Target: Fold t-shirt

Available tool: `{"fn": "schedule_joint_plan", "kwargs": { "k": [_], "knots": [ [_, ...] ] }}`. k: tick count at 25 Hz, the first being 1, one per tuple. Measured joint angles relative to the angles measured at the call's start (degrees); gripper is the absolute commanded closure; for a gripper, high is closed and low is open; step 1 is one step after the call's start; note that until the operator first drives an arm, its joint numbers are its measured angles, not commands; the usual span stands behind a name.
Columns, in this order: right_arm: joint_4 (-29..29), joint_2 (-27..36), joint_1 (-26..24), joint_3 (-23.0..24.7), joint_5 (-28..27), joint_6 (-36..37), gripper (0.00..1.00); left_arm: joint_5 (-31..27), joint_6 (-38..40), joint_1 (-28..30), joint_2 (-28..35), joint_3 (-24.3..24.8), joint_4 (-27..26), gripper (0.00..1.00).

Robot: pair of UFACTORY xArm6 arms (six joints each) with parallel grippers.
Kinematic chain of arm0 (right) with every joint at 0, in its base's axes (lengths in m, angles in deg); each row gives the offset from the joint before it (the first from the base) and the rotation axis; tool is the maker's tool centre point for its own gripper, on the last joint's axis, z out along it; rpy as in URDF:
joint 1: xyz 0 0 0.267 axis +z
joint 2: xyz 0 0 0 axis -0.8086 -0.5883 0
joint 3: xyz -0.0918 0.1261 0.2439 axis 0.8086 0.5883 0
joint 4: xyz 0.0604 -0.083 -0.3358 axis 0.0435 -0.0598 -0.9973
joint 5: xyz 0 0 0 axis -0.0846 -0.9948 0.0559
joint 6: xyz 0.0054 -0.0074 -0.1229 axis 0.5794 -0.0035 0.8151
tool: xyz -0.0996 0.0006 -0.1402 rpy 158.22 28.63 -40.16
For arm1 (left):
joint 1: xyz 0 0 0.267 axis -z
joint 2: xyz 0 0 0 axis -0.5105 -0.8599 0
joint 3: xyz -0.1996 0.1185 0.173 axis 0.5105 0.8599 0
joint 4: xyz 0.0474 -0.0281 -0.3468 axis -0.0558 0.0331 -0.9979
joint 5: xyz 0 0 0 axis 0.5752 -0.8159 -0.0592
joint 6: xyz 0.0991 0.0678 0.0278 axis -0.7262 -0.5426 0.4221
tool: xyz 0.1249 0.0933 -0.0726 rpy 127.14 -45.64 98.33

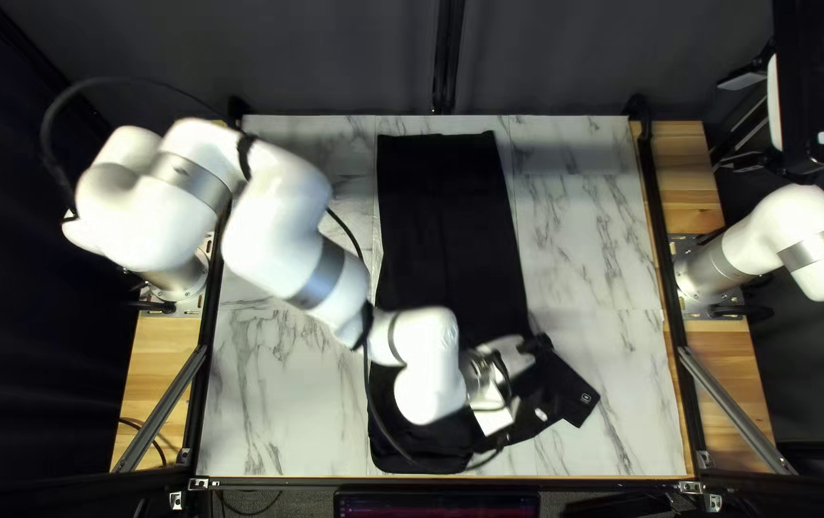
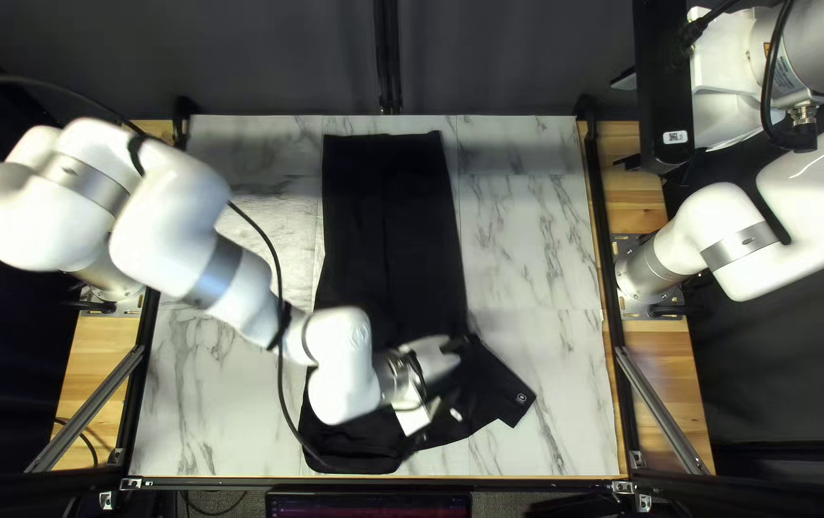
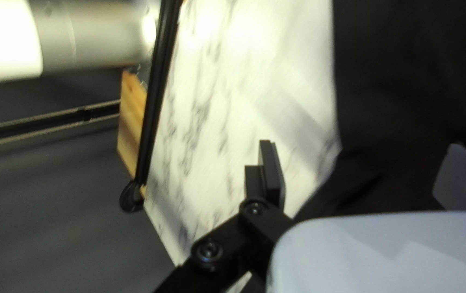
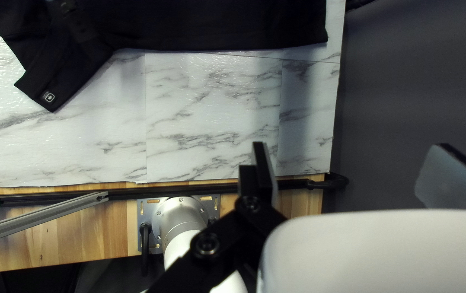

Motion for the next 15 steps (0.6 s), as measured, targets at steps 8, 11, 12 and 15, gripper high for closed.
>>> {"fn": "schedule_joint_plan", "kwargs": {
  "k": [8,11,12,15],
  "knots": [
    [0.0,0.0,0.0,0.0,0.0,0.0,0.00,1.3,2.3,0.5,2.7,4.0,4.2,0.00],
    [0.0,0.0,0.0,0.0,0.0,0.0,0.00,2.0,1.8,0.3,2.0,3.6,5.3,0.00],
    [0.0,0.0,0.0,0.0,0.0,0.0,0.00,2.3,1.5,0.3,1.8,3.4,5.5,0.00],
    [0.0,0.0,0.0,0.0,0.0,0.0,0.00,3.1,0.5,-0.1,1.6,3.0,6.2,0.00]
  ]
}}
